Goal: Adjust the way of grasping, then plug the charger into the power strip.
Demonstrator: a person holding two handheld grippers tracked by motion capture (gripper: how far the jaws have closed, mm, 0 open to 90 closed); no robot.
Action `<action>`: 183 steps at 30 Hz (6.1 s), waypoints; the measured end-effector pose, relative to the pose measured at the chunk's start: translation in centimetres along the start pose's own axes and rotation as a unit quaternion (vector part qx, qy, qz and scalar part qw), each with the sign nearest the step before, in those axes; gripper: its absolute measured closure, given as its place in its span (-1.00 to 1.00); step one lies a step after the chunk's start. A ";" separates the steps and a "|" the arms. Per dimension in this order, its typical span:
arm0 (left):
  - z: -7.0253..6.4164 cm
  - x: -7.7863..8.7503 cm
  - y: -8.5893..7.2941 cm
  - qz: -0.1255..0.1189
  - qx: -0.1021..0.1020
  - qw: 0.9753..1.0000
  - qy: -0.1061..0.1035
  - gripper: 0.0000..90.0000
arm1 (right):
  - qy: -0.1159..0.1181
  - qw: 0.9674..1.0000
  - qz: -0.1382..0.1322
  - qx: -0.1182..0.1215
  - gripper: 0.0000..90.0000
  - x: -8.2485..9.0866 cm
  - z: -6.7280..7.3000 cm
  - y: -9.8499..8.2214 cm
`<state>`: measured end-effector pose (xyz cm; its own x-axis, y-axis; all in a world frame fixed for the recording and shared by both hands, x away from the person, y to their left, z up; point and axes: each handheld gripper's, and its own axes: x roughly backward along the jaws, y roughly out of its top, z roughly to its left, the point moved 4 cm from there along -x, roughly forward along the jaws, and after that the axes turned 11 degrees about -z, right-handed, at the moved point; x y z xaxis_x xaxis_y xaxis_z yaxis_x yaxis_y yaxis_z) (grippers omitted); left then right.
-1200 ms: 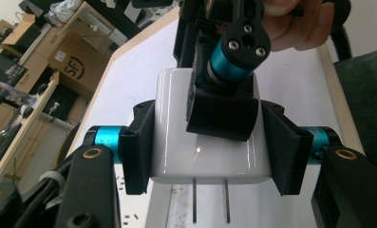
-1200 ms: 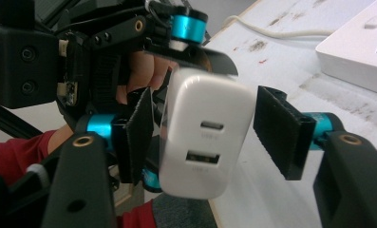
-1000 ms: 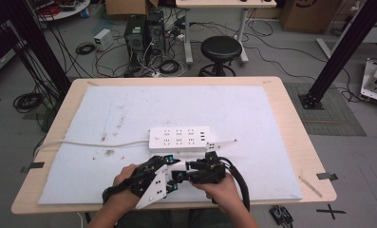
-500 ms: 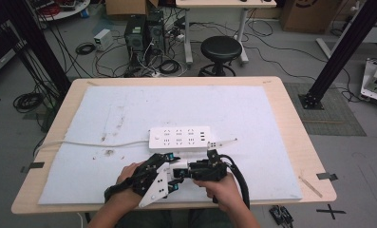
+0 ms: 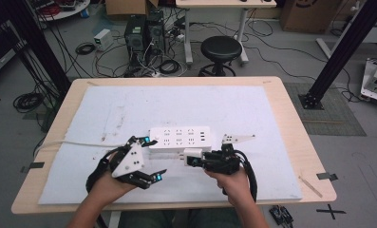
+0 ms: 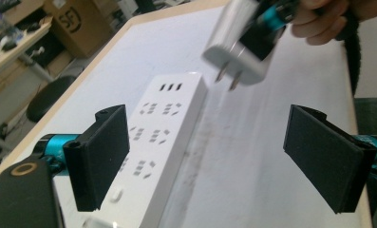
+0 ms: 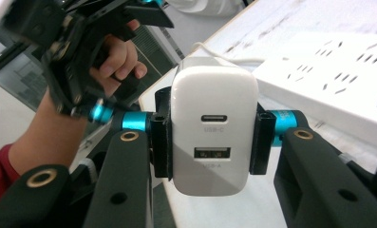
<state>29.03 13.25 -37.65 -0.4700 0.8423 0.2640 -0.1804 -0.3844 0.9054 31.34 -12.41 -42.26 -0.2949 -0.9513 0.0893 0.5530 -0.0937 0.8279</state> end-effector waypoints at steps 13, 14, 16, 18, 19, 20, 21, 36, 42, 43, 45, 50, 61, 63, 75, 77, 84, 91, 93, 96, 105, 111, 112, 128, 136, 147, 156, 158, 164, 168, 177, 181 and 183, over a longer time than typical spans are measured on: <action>4.1 2.7 -1.0 0.007 0.042 0.997 0.060 -0.66 | 0.000 1.000 -0.005 0.001 0.40 0.2 -0.6 0.6; 4.2 2.8 -1.0 0.009 0.042 0.997 0.060 -0.66 | -0.001 1.000 -0.006 -0.005 0.40 0.1 -0.7 0.7; 4.3 2.9 -1.1 0.011 0.043 0.997 0.062 -0.66 | 0.004 1.000 -0.010 -0.013 0.40 -0.2 -0.9 0.8; 4.4 2.9 -1.3 0.012 0.044 0.997 0.063 -0.66 | -0.001 1.000 -0.016 -0.015 0.40 -0.6 -1.0 1.1; 4.4 2.9 -1.4 0.015 0.042 0.997 0.063 -0.66 | -0.002 1.000 -0.022 -0.014 0.40 -0.7 -1.1 1.3; 4.4 2.9 -1.4 0.015 0.041 0.997 0.061 -0.66 | -0.006 0.999 -0.029 -0.014 0.40 -0.8 -1.1 1.5; 4.4 2.9 -1.5 0.016 0.040 0.997 0.061 -0.66 | -0.011 0.999 -0.040 -0.012 0.40 -0.9 -1.2 1.8; 4.1 3.4 -2.4 0.021 0.048 0.997 0.059 -0.66 | -0.175 0.977 -0.102 0.072 0.40 -0.3 -2.1 4.4; 4.2 3.6 -2.6 0.023 0.049 0.997 0.055 -0.66 | -0.211 0.961 -0.045 0.170 0.40 -0.2 -1.8 5.9; 4.2 3.6 -2.7 0.026 0.048 0.997 0.053 -0.66 | -0.213 0.959 -0.034 0.183 0.40 -0.3 -1.9 6.2; 4.3 3.6 -2.8 0.027 0.050 0.997 0.052 -0.66 | -0.213 0.955 0.003 0.205 0.40 -0.6 -2.0 6.8; 4.3 4.2 -2.8 0.023 0.049 0.997 0.052 -0.66 | -0.206 0.940 0.108 0.252 0.40 -1.7 -2.2 8.3; 4.6 4.7 -3.3 0.030 0.053 0.997 0.052 -0.66 | -0.158 0.877 0.306 0.334 0.40 -5.1 -3.0 10.3; 4.6 4.6 -3.4 0.032 0.053 0.997 0.050 -0.66 | -0.143 0.855 0.361 0.344 0.40 -6.3 -3.5 10.6; 5.0 4.9 -4.0 0.037 0.059 0.996 0.049 -0.66 | -0.088 0.781 0.508 0.353 0.40 -9.2 -5.9 11.3; 5.0 4.9 -4.1 0.036 0.061 0.996 0.049 -0.66 | -0.082 0.775 0.518 0.353 0.40 -9.4 -6.0 11.4; 5.2 5.2 -4.3 0.036 0.064 0.996 0.052 -0.66 | -0.064 0.752 0.559 0.342 0.40 -10.6 -7.2 10.9; 5.3 5.4 -4.5 0.036 0.066 0.996 0.055 -0.66 | -0.067 0.744 0.571 0.340 0.40 -11.0 -8.0 10.5; 5.3 5.4 -4.5 0.036 0.068 0.995 0.056 -0.66 | -0.066 0.745 0.570 0.339 0.40 -11.1 -8.1 10.5; 5.4 5.4 -4.5 0.038 0.066 0.996 0.054 -0.66 | -0.067 0.745 0.569 0.342 0.40 -11.2 -8.3 10.6; 5.3 5.4 -4.6 0.034 0.069 0.996 0.055 -0.66 | -0.070 0.734 0.580 0.346 0.40 -11.5 -8.6 10.2; 5.3 5.3 -4.7 0.036 0.067 0.996 0.055 -0.66 | -0.070 0.720 0.596 0.350 0.40 -11.9 -9.0 9.3; 5.3 5.2 -4.7 0.035 0.067 0.996 0.056 -0.66 | -0.069 0.720 0.595 0.350 0.41 -12.0 -8.9 9.3; 5.2 4.7 -4.9 0.041 0.067 0.995 0.053 -0.66 | -0.085 0.722 0.599 0.335 0.41 -12.2 -9.3 8.8; 5.3 4.6 -5.0 0.048 0.069 0.995 0.048 -0.66 | -0.089 0.731 0.591 0.328 0.39 -12.1 -9.3 8.7; 5.9 4.4 -4.4 0.045 0.071 0.995 0.052 -0.66 | -0.075 0.854 0.426 0.289 -0.31 -8.8 -6.2 11.6; 6.4 4.6 -4.1 0.032 0.078 0.995 0.052 -0.66 | -0.066 0.934 0.264 0.233 -0.52 -3.4 -4.3 11.2; 6.5 4.5 -4.1 0.025 0.084 0.995 0.052 -0.66 | -0.073 0.945 0.221 0.229 -0.57 -1.6 -4.1 10.8; 6.6 4.4 -4.8 0.027 0.089 0.995 0.048 -0.66 | -0.075 0.960 0.151 0.224 -0.57 0.7 -4.3 8.8; 6.8 4.4 -5.1 0.021 0.099 0.994 0.050 -0.66 | -0.088 0.960 0.139 0.226 -0.57 1.4 -4.5 8.0; 6.8 4.8 -5.9 0.009 0.119 0.991 0.055 -0.66 | -0.115 0.961 0.118 0.223 -0.57 2.4 -4.6 6.9; 7.0 5.0 -5.8 0.010 0.117 0.991 0.057 -0.66 | -0.117 0.960 0.120 0.223 -0.57 2.4 -4.6 6.9; 7.0 5.1 -5.8 0.011 0.118 0.991 0.058 -0.66 | -0.117 0.960 0.120 0.223 -0.57 2.4 -4.6 6.9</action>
<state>33.78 22.42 -39.26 -0.5710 0.7799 0.2563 0.0317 -0.2911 0.9562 38.04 -16.67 -38.89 -0.3960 -0.8333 0.3858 0.2531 0.3048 0.9182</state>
